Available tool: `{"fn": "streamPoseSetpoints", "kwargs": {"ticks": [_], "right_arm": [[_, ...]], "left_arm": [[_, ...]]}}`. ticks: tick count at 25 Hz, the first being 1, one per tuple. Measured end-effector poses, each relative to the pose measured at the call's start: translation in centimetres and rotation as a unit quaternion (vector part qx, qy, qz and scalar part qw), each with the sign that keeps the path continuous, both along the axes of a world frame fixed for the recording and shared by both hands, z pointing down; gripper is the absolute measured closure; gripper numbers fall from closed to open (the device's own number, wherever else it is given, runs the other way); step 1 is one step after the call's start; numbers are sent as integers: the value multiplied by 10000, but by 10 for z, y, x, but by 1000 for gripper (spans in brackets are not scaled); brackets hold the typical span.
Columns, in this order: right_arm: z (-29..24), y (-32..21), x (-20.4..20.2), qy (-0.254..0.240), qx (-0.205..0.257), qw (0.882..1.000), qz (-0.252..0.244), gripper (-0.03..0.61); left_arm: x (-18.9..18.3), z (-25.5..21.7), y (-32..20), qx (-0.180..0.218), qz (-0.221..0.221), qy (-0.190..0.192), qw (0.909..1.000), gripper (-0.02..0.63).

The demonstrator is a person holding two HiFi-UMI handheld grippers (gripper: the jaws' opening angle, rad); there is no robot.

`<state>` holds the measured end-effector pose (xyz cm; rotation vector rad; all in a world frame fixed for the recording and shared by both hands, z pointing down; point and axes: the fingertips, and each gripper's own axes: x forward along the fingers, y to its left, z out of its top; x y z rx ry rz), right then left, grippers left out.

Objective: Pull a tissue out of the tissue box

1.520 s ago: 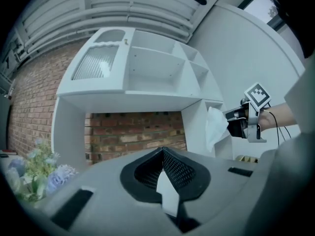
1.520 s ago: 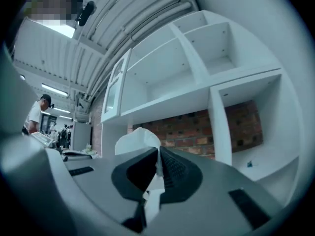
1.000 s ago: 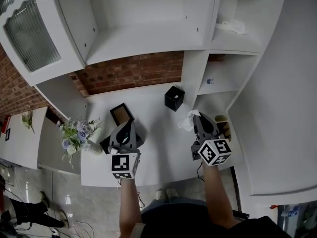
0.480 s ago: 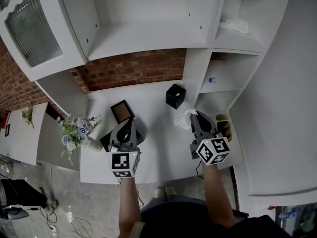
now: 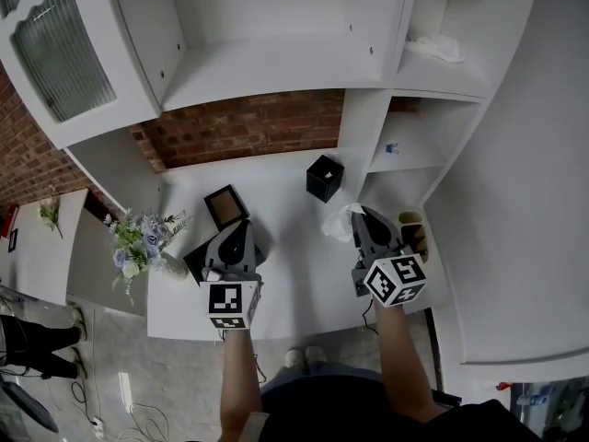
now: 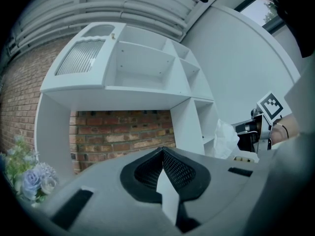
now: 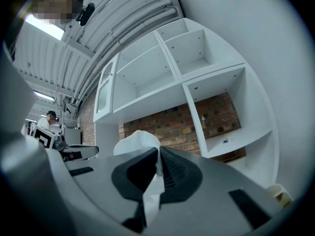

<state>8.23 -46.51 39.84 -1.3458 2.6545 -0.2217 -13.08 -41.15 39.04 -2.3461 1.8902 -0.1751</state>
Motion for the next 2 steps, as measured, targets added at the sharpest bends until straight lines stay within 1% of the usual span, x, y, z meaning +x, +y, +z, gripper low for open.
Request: {"fn": "streamPoseSetpoints", "kwargs": {"ticks": [2], "right_arm": [[0, 1, 0, 0, -3, 10000, -21, 580]], "left_arm": [[1, 1, 1, -9, -1, -6, 10000, 606]]}}
